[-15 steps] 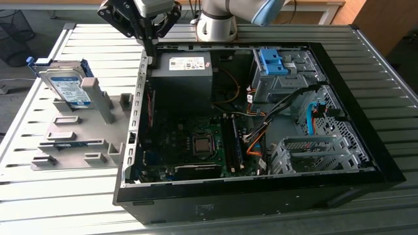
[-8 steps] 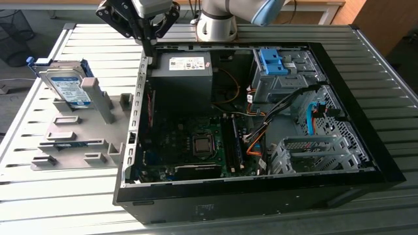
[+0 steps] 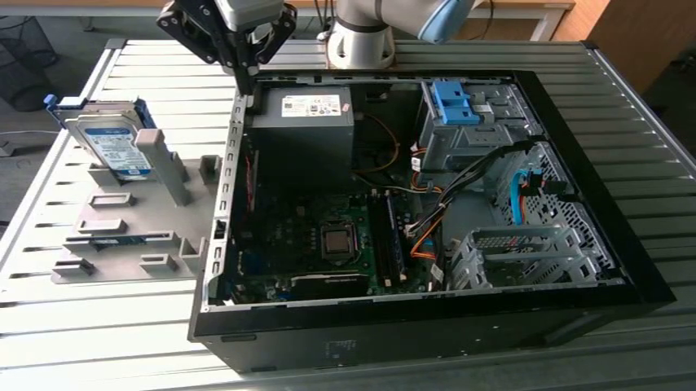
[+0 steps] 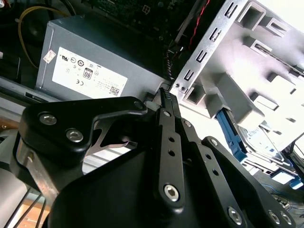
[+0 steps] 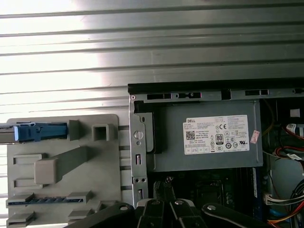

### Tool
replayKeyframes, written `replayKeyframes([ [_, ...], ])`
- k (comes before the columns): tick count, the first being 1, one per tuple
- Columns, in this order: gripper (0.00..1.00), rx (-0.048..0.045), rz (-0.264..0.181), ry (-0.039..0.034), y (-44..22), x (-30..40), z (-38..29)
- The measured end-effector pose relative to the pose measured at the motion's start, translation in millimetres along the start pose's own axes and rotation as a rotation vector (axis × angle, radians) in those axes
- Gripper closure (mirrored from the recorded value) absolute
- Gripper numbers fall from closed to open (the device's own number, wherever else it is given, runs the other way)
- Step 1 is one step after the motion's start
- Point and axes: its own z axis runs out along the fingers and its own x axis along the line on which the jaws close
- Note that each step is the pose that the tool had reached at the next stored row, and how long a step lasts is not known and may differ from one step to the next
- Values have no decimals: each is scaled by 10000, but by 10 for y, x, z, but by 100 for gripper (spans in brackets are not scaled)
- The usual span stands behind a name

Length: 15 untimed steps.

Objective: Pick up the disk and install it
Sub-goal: 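Reach for the disk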

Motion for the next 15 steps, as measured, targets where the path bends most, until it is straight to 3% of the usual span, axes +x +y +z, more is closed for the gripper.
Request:
replayKeyframes([
  [15, 89, 1, -1, 3, -5, 62, 9],
])
